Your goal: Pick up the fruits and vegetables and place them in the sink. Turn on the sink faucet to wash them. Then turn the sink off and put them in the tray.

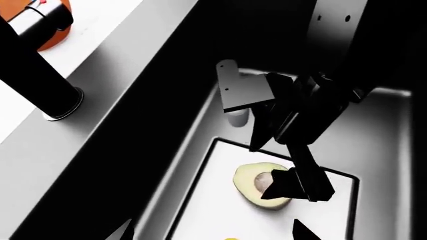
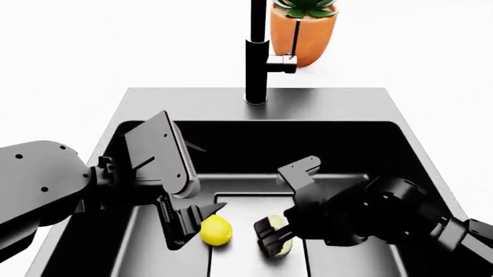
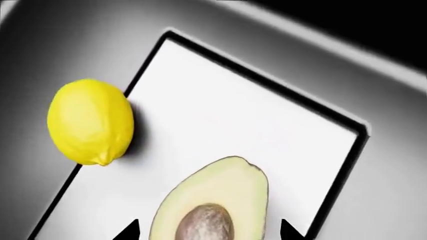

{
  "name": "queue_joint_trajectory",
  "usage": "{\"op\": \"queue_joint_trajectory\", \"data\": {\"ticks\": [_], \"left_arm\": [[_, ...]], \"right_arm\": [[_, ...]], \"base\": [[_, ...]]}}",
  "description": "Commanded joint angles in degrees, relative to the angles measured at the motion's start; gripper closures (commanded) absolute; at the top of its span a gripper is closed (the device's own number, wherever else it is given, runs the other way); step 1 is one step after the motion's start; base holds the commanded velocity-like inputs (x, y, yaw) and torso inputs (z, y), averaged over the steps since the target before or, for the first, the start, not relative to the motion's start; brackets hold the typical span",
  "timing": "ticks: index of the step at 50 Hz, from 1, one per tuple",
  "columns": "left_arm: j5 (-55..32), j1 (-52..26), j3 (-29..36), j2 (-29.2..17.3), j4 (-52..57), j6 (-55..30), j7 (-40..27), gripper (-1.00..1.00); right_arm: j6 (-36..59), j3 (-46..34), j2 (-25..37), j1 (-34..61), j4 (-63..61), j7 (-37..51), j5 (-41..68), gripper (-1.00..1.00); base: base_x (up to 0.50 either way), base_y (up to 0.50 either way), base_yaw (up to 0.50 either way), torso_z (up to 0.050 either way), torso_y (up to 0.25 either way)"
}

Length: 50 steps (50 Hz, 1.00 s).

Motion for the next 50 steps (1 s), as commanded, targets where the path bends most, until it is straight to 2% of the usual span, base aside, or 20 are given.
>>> {"op": "queue_joint_trajectory", "data": {"ticks": [1,28,29,41,50], "left_arm": [[-0.54,0.12,-0.13,-0.11,0.27,0.04,-0.23,-1.0],[-1.43,0.84,-0.26,-0.53,0.47,0.48,-0.73,-1.0],[-1.49,0.89,-0.3,-0.53,0.46,0.5,-0.78,-1.0],[-2.18,0.66,-0.74,-0.69,0.75,0.27,-1.32,-1.0],[0.48,-0.53,1.26,-0.22,0.78,0.83,-1.2,-1.0]], "right_arm": [[-1.59,-0.74,-1.2,-1.8,2.41,-2.6,-1.42,-1.0],[-3.47,-3.19,-3.15,-6.4,7.2,-5.58,-3.74,-1.0],[-3.46,-3.32,-3.29,-6.51,7.53,-5.36,-3.85,1.0],[-2.51,-3.27,-2.21,-5.6,5.45,-3.08,-3.61,1.0],[3.34,1.13,6.94,3.09,-11.06,6.28,3.17,1.0]], "base": [[0.0,0.0,0.0,0.0,0.0],[0.0,0.0,0.0,0.0,0.0],[0.0,0.0,0.0,0.0,0.0],[0.0,0.0,0.0,0.0,0.0],[0.0,0.0,0.0,0.0,0.0]]}}
